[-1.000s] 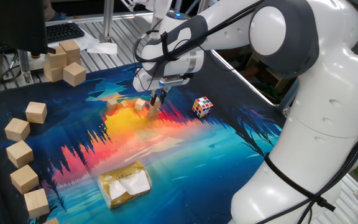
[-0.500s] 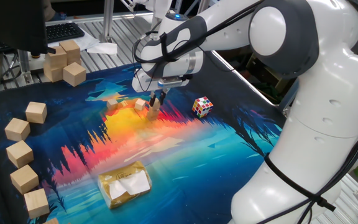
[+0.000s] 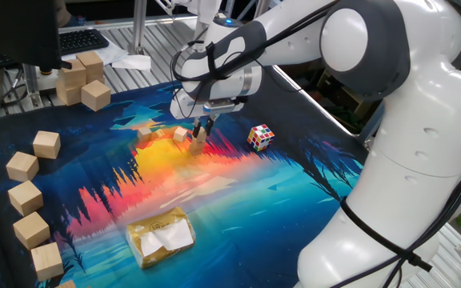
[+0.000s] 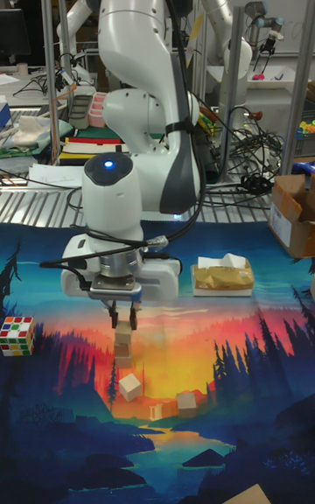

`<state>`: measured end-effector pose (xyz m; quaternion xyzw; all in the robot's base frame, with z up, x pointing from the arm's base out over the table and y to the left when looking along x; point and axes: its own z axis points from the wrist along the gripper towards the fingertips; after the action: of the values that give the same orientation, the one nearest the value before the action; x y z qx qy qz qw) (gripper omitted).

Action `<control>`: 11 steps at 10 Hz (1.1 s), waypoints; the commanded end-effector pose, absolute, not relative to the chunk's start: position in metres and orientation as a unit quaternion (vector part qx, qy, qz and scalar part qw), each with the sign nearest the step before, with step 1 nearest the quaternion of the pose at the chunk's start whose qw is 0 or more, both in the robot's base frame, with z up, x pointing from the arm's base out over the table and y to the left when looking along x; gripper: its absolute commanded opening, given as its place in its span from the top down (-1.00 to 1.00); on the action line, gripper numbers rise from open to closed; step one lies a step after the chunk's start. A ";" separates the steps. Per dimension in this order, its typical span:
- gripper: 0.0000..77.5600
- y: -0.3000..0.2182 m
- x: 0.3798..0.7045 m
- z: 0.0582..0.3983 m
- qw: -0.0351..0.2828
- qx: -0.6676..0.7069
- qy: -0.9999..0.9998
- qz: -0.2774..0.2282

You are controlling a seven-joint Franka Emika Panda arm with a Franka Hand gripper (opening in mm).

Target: Stack the blocks in a vertical line of five

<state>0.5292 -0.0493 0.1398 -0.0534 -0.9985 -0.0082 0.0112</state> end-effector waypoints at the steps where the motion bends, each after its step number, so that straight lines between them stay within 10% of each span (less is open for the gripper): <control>1: 0.96 -0.051 0.529 0.140 0.009 -0.061 -0.998 -0.012; 11: 0.96 -0.055 0.532 0.137 0.008 -0.064 -0.998 -0.018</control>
<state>0.5313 -0.0545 0.1354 -0.0574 -0.9981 -0.0184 0.0094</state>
